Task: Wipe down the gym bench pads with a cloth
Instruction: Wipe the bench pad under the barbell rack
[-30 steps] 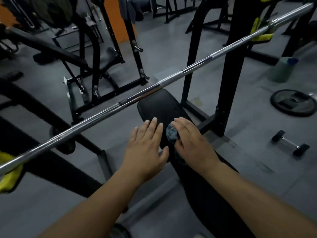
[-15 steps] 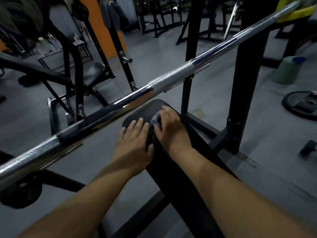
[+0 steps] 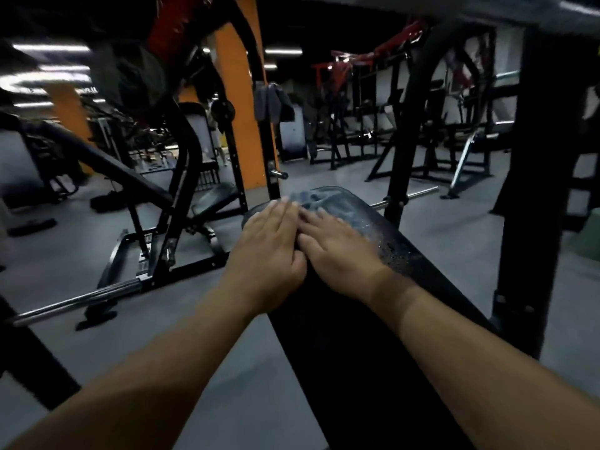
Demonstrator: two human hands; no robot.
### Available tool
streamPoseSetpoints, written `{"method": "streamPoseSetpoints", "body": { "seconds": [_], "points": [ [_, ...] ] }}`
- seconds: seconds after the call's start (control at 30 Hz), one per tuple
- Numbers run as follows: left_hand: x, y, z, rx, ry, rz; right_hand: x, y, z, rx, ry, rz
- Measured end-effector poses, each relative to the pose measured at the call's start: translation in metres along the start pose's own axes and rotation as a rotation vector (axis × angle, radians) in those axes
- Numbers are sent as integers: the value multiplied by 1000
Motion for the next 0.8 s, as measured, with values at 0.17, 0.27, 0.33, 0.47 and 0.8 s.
{"method": "streamPoseSetpoints", "body": {
  "seconds": [0.17, 0.27, 0.33, 0.47, 0.8],
  "points": [
    [-6, 1, -4, 57, 34, 71, -16, -27, -41, -138, -52, 18],
    [-6, 0, -2, 37, -12, 72, 20, -23, -47, -310, 133, -51],
    [-7, -3, 6, 7, -76, 45, 10, -6, -21, -262, 33, -24],
    [-11, -6, 21, 65, -59, 99, -69, -4, -16, -150, -173, 40],
    [-18, -9, 21, -10, -53, 130, -34, 13, 8, -225, -128, 64]
  ]
}}
Point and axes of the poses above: each hand's wrist, its own x-axis towards the middle knuckle, its own y-axis out of the palm, z = x × y, the point moved 7 cm from there along x, towards the middle knuckle, and after that the axes turned 10 degrees about y, right-handed, at the moved point
